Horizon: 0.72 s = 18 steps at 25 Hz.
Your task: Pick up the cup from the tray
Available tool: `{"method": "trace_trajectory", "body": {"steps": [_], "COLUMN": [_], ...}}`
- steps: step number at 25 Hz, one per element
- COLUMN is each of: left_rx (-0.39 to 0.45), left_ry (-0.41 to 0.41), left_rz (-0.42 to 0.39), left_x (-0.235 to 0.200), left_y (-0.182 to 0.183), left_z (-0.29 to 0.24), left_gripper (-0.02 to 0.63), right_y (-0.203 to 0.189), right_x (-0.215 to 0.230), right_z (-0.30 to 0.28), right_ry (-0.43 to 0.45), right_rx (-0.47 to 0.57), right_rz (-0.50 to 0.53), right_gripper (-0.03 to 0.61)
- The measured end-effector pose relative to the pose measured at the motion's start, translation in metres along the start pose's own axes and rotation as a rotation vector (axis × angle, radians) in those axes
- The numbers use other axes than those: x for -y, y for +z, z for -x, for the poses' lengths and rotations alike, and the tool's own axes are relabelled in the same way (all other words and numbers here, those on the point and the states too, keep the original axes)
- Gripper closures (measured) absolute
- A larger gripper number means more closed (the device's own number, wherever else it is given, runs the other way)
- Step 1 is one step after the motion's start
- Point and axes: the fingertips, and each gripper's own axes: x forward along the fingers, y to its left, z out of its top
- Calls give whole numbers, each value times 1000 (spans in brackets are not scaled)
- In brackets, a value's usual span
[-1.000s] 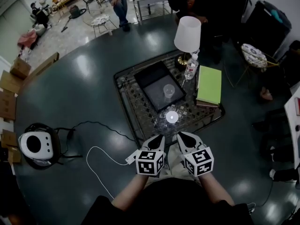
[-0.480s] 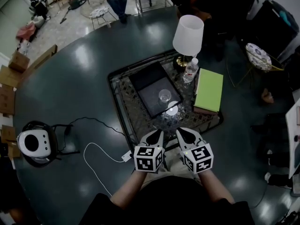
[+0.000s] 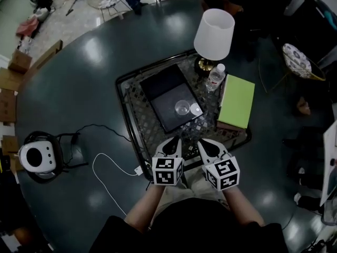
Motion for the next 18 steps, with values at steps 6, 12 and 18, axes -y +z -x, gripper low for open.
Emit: {"method": "trace_trajectory", "body": {"steps": [6,12,18], "left_rx": [-38,-58,-110], "left_ry": [29,74,108], "left_rz": [20,16,1], "left_x": [-15,-28,-40], "left_y": [1,5,-3], "left_z": [-47,-91,-131], "left_gripper": [509,405,324], "right_y": [0,4,1], "right_x": [25,42,51], "right_z": [-20,-31,-37], "right_ry": [7,16,18], "right_rx": [-41,-59,-75], "right_rz": [-5,-1,-18], "right_gripper": [568,568,568]}}
